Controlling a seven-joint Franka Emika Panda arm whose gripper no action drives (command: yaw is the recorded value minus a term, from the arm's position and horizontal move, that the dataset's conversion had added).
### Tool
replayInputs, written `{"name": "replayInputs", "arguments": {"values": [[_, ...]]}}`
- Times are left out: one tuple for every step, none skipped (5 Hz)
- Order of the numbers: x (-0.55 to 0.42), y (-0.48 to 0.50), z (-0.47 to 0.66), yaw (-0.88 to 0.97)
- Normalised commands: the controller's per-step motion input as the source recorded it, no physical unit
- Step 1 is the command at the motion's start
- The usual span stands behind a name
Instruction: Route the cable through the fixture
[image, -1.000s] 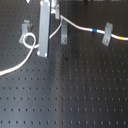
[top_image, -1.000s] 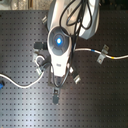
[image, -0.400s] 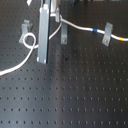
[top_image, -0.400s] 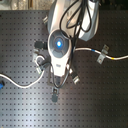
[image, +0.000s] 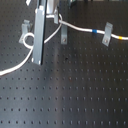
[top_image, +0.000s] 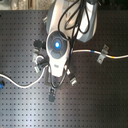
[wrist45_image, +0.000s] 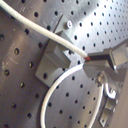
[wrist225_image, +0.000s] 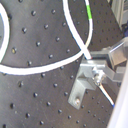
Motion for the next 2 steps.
{"name": "replayInputs", "arguments": {"values": [[-0.090, 0.026, 0.30, 0.00], [-0.082, 0.025, 0.29, 0.00]]}}
